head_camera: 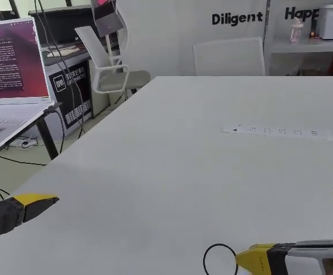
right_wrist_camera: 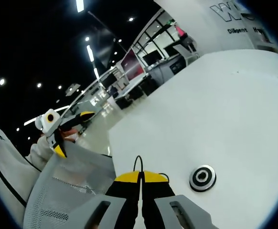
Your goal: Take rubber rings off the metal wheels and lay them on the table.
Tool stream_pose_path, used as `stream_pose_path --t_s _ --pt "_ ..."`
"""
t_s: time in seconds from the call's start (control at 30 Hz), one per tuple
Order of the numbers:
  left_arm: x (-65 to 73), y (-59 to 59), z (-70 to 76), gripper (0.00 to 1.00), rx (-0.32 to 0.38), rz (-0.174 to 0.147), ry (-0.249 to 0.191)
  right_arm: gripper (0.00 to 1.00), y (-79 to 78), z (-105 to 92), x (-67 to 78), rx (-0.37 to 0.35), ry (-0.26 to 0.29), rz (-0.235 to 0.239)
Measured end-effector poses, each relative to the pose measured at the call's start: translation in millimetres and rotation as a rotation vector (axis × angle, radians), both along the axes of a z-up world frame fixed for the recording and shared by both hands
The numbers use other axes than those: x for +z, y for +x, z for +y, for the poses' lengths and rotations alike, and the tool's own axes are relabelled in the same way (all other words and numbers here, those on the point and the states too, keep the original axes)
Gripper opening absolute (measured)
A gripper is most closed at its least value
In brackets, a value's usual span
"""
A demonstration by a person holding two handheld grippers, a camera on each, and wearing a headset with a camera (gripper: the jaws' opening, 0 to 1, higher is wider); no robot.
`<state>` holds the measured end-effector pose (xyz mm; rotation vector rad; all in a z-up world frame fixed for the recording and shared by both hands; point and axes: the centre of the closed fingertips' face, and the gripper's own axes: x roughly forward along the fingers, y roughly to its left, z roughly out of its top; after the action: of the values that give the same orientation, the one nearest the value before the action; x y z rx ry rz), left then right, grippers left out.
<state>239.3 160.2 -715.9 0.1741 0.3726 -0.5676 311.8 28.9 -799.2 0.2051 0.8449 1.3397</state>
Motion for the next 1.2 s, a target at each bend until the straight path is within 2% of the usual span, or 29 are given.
stream_pose_path --t_s 0.1,0.33,0.47,0.6,0.9,0.97,1.2 --pt "-1.2 -0.3 -0.2 0.99 0.001 0.002 0.001 0.00 2.5 -1.3 -16.1 -0.018 -0.035 0.053" --pt "-1.4 -1.4 3.2 0.98 0.006 0.006 0.021 0.00 9.1 -8.8 -41.5 -0.053 -0.113 0.035" --pt "-1.8 -1.4 3.4 0.98 0.000 0.012 0.038 0.00 9.8 -8.8 -49.7 -0.058 -0.132 0.032" --pt "-2.6 -1.6 2.2 0.97 -0.006 0.015 0.049 0.00 11.8 -11.7 -54.7 -0.055 -0.162 0.010" --pt "-3.7 -1.3 0.0 0.97 -0.009 0.018 0.048 0.00 19.2 -15.9 -57.3 -0.077 -0.171 -0.016" --pt "-3.8 -1.2 0.3 0.97 -0.006 0.017 0.046 0.00 23.4 -18.2 -59.0 -0.090 -0.181 -0.043" --pt "-7.1 -0.7 -2.4 0.96 -0.010 0.024 0.042 0.02 25.4 -18.8 -57.7 -0.100 -0.174 -0.056"
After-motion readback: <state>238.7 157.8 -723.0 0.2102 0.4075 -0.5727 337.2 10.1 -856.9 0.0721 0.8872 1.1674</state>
